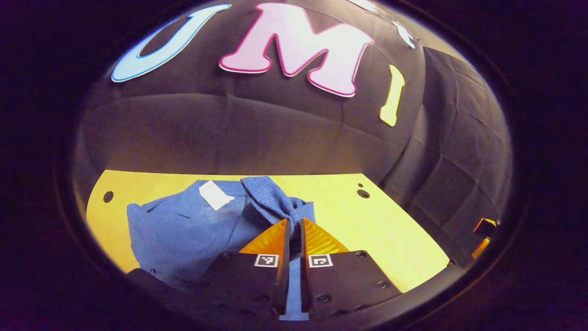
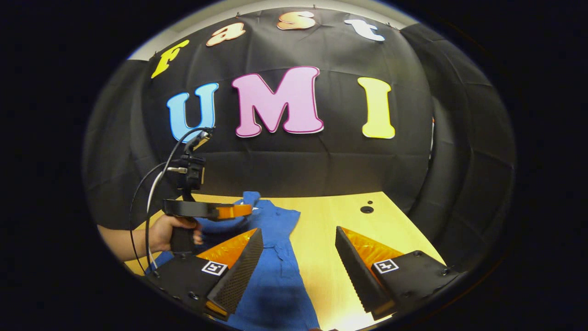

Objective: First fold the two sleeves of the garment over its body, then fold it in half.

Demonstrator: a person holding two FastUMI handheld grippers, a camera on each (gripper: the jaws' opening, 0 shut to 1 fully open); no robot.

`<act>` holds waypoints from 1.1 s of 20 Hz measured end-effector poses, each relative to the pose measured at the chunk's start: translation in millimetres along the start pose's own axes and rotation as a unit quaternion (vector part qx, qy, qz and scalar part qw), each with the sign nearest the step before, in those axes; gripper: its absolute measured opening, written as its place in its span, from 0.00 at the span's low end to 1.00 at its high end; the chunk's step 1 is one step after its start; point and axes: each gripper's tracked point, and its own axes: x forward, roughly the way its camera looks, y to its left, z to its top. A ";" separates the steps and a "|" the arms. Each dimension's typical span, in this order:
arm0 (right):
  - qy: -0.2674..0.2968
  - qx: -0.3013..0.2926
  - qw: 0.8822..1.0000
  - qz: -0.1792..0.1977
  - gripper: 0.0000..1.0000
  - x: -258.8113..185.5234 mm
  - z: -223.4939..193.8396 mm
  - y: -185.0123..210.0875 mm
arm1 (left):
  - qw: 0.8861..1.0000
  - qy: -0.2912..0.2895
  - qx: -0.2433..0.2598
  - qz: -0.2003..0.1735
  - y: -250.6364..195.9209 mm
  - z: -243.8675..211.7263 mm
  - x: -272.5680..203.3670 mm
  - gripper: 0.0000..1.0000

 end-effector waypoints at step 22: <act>0.225 -0.022 0.964 -0.137 1.00 -116.3 -200.0 -6.4 | 0.966 0.096 -0.104 0.217 106.1 -331.1 -387.6 0.85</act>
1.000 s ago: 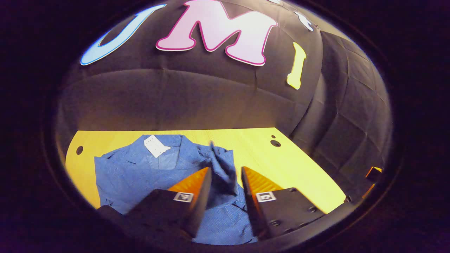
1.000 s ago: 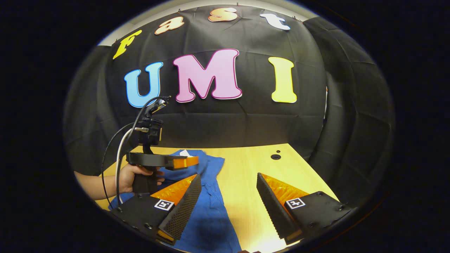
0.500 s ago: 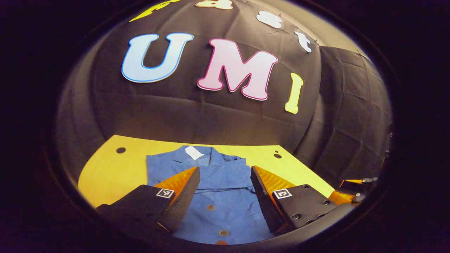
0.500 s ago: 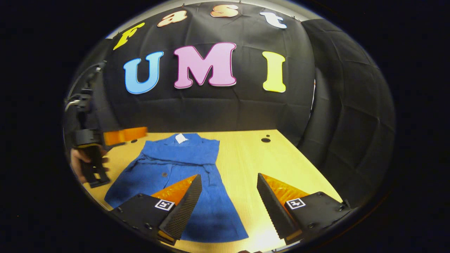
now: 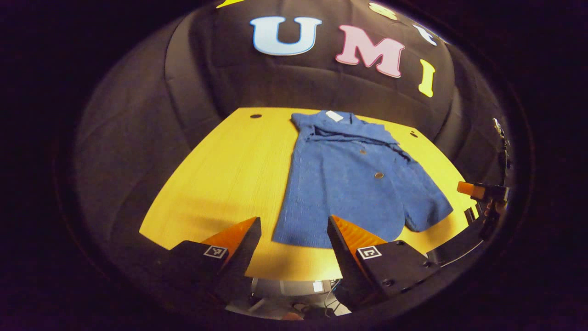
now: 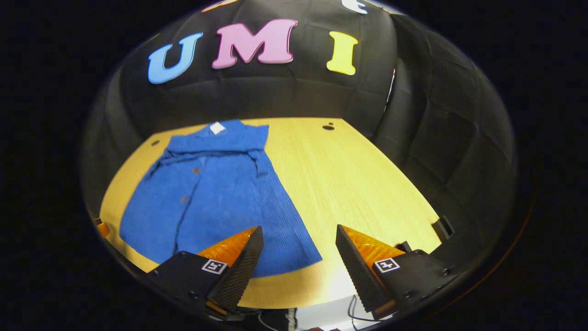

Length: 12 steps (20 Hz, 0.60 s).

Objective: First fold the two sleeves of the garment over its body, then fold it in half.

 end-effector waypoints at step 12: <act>0.094 0.030 0.995 0.001 0.94 60.9 -40.1 -1.3 | 0.998 0.063 0.014 0.027 -5.8 3.3 71.1 0.85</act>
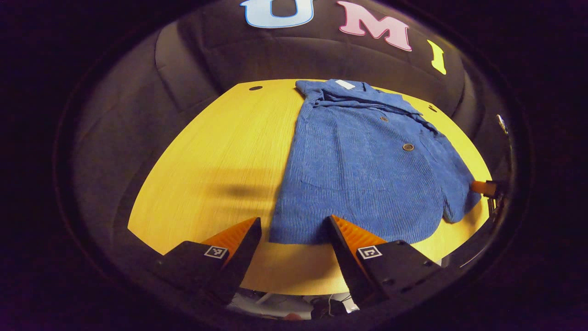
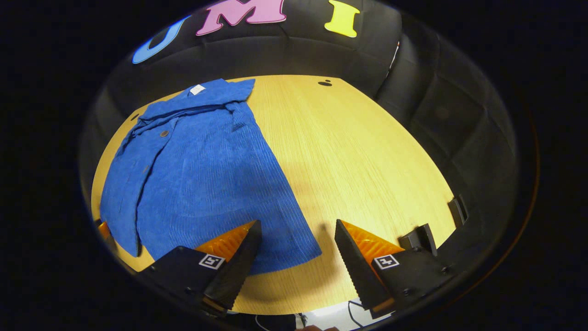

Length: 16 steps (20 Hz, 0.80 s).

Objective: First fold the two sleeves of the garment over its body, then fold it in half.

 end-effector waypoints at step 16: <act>0.038 -0.029 0.994 0.101 0.01 3.3 5.0 51.3 | 0.995 0.043 -0.010 -0.093 -62.1 17.5 9.5 0.00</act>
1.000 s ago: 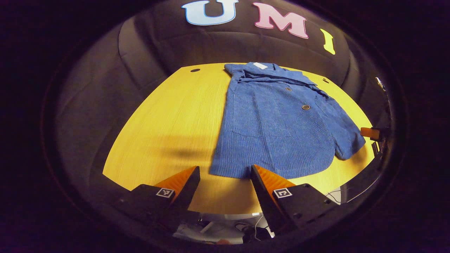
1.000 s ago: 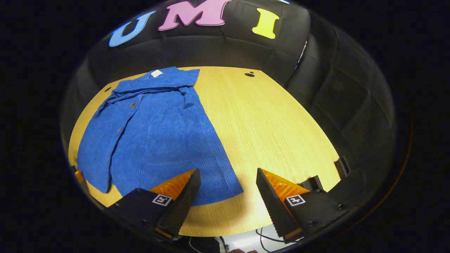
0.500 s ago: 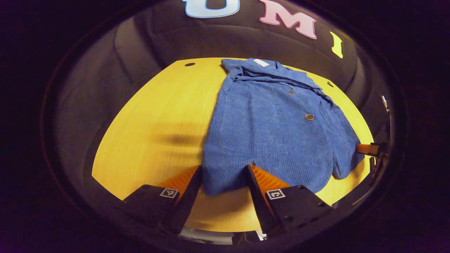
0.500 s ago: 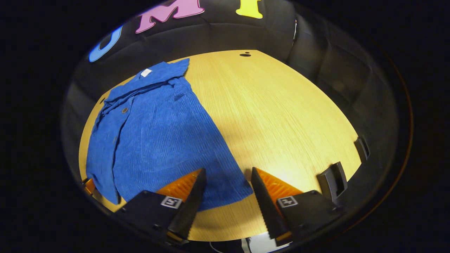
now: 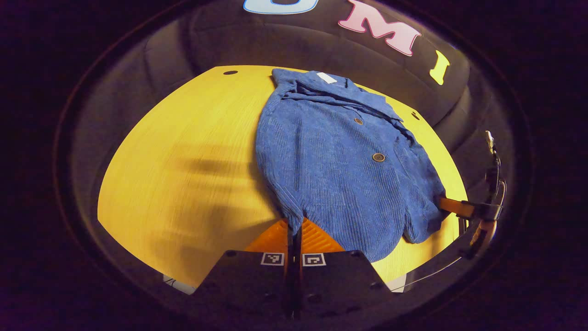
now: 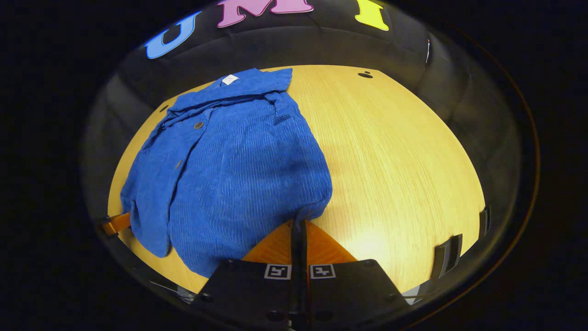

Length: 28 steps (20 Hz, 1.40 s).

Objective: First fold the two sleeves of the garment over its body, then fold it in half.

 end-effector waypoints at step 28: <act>-0.310 0.015 0.950 -0.013 0.98 139.3 482.5 56.9 | 0.950 -0.287 0.096 0.073 38.6 472.3 134.8 0.67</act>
